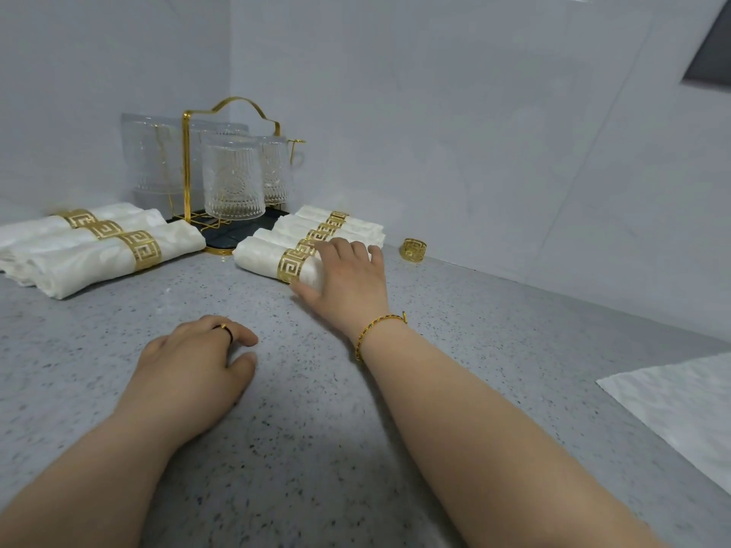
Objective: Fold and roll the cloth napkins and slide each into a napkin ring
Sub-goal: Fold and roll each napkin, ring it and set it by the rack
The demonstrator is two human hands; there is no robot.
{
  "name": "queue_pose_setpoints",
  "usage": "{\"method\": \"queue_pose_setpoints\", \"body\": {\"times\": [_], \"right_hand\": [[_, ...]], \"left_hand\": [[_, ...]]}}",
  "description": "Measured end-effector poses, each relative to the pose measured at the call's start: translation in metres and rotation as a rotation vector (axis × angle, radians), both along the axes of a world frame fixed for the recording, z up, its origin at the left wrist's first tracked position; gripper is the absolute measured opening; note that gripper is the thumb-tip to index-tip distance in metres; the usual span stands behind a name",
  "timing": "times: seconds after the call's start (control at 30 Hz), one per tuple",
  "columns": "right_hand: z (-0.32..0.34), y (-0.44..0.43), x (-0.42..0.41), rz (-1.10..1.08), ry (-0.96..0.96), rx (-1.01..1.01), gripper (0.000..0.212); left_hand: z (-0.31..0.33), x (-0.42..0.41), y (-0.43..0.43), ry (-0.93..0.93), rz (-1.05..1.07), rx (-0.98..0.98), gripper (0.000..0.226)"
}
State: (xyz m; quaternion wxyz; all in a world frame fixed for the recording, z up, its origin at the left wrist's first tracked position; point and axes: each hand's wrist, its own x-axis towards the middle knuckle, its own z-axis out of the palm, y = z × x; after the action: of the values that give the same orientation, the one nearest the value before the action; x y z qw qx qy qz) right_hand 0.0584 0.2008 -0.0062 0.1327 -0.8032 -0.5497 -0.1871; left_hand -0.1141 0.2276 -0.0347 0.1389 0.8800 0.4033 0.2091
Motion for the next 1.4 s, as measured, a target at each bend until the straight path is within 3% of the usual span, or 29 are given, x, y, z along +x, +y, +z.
{"method": "queue_pose_setpoints", "body": {"times": [0.17, 0.4, 0.53, 0.67, 0.83, 0.97, 1.07, 1.13, 1.27, 1.4], "right_hand": [[0.005, -0.087, 0.018, -0.102, 0.097, -0.022, 0.054], [-0.004, -0.267, 0.049, -0.548, 0.396, -0.173, 0.056], [0.003, -0.342, 0.049, -0.759, 0.38, -0.189, 0.051], [-0.002, -0.379, 0.051, -0.823, 0.357, -0.182, 0.028], [-0.007, -0.39, 0.057, -0.74, 0.113, -0.199, 0.013], [-0.01, -0.395, 0.048, -0.573, 0.202, -0.028, 0.022], [-0.009, -0.393, 0.032, -0.392, 0.233, -0.023, 0.025], [-0.01, -0.39, 0.019, -0.274, 0.25, -0.046, 0.026], [-0.012, -0.396, 0.0, -0.109, 0.343, -0.042, 0.026], [-0.013, -0.407, -0.007, -0.04, 0.393, -0.053, 0.038]], "left_hand": [[0.003, -0.002, -0.003, 0.018, 0.0, -0.044, 0.027], [-0.003, -0.006, 0.0, -0.045, -0.058, -0.121, 0.008], [-0.007, -0.007, -0.003, -0.108, -0.091, -0.092, 0.025], [-0.009, -0.006, -0.021, -0.143, -0.154, -0.042, 0.041], [0.007, 0.0, -0.087, -0.207, -0.296, 0.016, 0.043], [0.026, 0.026, -0.159, -0.096, -0.544, 0.097, 0.016], [0.031, 0.061, -0.208, 0.021, -0.676, 0.163, 0.075], [0.03, 0.081, -0.232, 0.098, -0.745, 0.213, 0.099], [0.018, 0.109, -0.251, 0.221, -0.795, 0.224, 0.118], [0.007, 0.11, -0.247, 0.213, -0.733, 0.104, 0.113]]}}
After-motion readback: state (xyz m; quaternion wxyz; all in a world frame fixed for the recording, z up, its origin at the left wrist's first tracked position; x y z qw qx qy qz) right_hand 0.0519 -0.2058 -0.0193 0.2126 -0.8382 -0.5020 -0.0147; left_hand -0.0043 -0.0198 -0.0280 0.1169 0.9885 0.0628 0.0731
